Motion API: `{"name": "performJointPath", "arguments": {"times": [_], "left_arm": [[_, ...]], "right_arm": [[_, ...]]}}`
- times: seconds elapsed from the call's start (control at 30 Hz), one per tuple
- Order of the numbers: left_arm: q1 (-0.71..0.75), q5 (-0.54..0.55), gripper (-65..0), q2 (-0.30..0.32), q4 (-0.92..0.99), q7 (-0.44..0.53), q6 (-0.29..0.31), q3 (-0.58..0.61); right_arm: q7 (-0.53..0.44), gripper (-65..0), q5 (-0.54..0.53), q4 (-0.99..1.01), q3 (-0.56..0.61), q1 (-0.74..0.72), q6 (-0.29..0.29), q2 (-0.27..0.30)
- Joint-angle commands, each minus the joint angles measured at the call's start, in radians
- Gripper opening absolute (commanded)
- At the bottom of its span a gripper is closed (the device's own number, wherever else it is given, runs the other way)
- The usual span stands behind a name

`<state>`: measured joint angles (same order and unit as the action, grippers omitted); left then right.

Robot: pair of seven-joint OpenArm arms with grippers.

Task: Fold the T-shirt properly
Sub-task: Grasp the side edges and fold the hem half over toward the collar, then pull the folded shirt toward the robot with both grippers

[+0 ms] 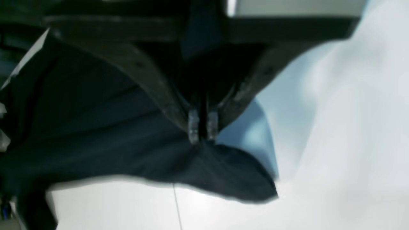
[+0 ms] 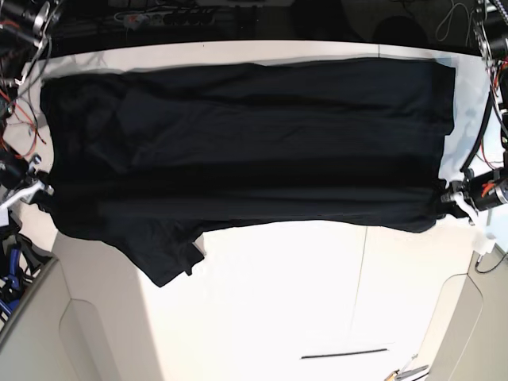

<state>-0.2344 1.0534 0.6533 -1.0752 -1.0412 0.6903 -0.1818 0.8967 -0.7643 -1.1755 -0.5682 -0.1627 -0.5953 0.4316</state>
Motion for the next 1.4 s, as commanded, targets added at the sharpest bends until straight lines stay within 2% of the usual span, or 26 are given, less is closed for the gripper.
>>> {"name": "performJointPath", "arguments": {"times": [0.0,0.17,0.3,0.33,0.4,0.43,0.47,0.5,0.77,0.87,1.03,1.1,1.23,1.37], "left_arm": [[0.005,0.009,-65.0,0.029,-0.041,0.011,0.008,-0.008],[0.104,0.008,-65.0,0.028,-0.136,0.027,0.008,-0.008],[0.137,0.008,-65.0,0.021,-0.149,0.058,0.008,-0.007],[0.135,0.007,-65.0,0.013,-0.149,0.058,0.008,-0.008],[0.135,0.005,-65.0,-0.006,-0.149,0.057,0.008,-0.007],[0.135,0.005,-65.0,-0.016,-0.149,0.058,0.008,-0.007],[0.135,0.004,-65.0,-0.026,-0.149,0.057,0.008,-0.008],[0.135,0.004,-65.0,-0.033,-0.149,0.057,0.008,-0.007],[0.156,-0.032,-65.0,-0.043,-0.148,0.057,0.008,-0.008],[0.157,-0.042,-65.0,-0.043,-0.148,0.058,0.008,-0.007],[0.157,-0.041,-65.0,-0.043,-0.148,0.063,0.008,-0.008],[0.157,-0.041,-65.0,-0.043,-0.148,0.065,0.008,-0.008],[0.157,-0.041,-65.0,-0.043,-0.148,0.065,0.008,-0.008],[0.157,-0.042,-65.0,-0.043,-0.148,0.065,0.008,-0.008]], "right_arm": [[-0.021,-65.0,-0.016,-0.019,-0.021,0.002,-0.003,0.025],[-0.022,-65.0,-0.016,-0.016,-0.046,0.079,-0.003,0.024],[-0.035,-65.0,0.065,-0.004,-0.046,0.112,0.002,0.01],[-0.038,-59.3,0.082,0.003,-0.046,0.113,0.004,0.009],[-0.062,-41.0,0.084,0.004,-0.047,0.113,0.021,0.006],[-0.089,-34.8,0.084,0.004,-0.05,0.108,0.023,0.006],[-0.112,-31.2,0.084,0.004,-0.058,0.101,0.023,0.006],[-0.132,-30.3,0.084,0.003,-0.069,0.087,0.023,0.006],[-0.141,-30.3,0.089,0.003,-0.114,-0.071,0.023,-0.004],[-0.166,-30.3,0.148,0.005,-0.094,-0.117,0.023,-0.029],[-0.315,-30.3,0.302,0.037,0.074,-0.131,0.024,-0.051],[-0.361,-30.3,0.328,0.066,0.154,-0.135,0.024,-0.05],[-0.408,-30.3,0.393,0.155,0.263,-0.183,0.043,-0.051],[-0.427,-30.3,0.406,0.25,0.304,-0.236,0.045,-0.053]]}}
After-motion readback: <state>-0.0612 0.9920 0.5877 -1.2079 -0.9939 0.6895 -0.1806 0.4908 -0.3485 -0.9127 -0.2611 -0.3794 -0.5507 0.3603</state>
